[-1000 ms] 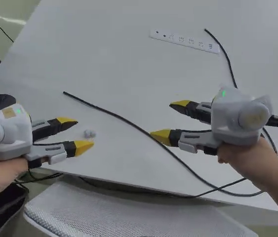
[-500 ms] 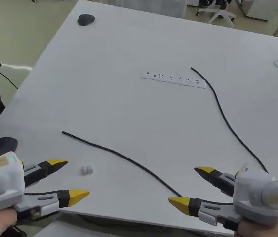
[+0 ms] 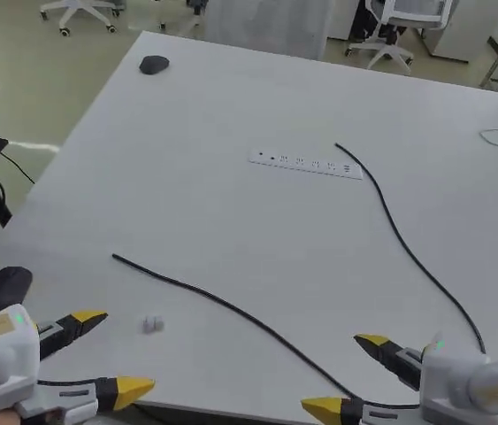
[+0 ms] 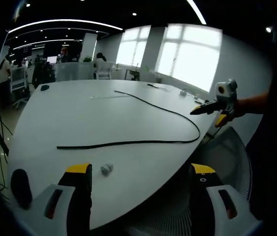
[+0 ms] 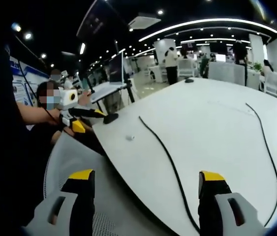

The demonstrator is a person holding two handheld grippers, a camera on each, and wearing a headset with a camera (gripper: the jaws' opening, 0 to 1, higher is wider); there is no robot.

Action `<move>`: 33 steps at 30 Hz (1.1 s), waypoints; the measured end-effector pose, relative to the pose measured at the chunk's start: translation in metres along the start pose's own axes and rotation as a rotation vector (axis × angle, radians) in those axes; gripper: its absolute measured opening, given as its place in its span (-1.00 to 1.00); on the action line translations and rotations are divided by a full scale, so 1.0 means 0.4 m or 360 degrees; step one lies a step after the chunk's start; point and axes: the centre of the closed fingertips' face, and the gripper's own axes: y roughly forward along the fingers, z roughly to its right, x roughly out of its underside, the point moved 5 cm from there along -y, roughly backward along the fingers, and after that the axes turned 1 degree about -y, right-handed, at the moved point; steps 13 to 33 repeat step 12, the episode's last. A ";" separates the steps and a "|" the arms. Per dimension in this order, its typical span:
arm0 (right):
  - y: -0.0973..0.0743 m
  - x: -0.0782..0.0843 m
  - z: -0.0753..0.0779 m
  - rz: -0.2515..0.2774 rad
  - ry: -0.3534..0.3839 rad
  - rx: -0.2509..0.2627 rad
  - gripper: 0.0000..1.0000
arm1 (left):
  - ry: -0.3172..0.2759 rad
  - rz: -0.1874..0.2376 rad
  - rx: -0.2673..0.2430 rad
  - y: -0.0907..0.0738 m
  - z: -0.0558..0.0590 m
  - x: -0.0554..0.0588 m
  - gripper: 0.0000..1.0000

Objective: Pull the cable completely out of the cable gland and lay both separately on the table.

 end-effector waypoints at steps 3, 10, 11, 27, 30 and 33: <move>0.006 0.008 -0.007 -0.0029 0.0011 -0.0018 0.89 | -0.0010 -0.0046 -0.0016 -0.002 -0.009 0.008 0.72; 0.004 0.009 0.000 -0.0026 0.0057 -0.0015 0.98 | -0.0049 -0.0086 -0.0037 -0.001 -0.023 0.004 0.87; 0.003 0.009 0.001 -0.0029 0.0054 -0.0013 0.98 | -0.0057 -0.0090 -0.0038 -0.002 -0.019 0.004 0.90; 0.002 0.010 0.003 -0.0035 0.0051 -0.0012 0.98 | -0.0071 -0.0094 -0.0036 0.000 -0.019 0.005 0.92; 0.002 0.010 0.003 -0.0035 0.0051 -0.0012 0.98 | -0.0071 -0.0094 -0.0036 0.000 -0.019 0.005 0.92; 0.002 0.010 0.003 -0.0035 0.0051 -0.0012 0.98 | -0.0071 -0.0094 -0.0036 0.000 -0.019 0.005 0.92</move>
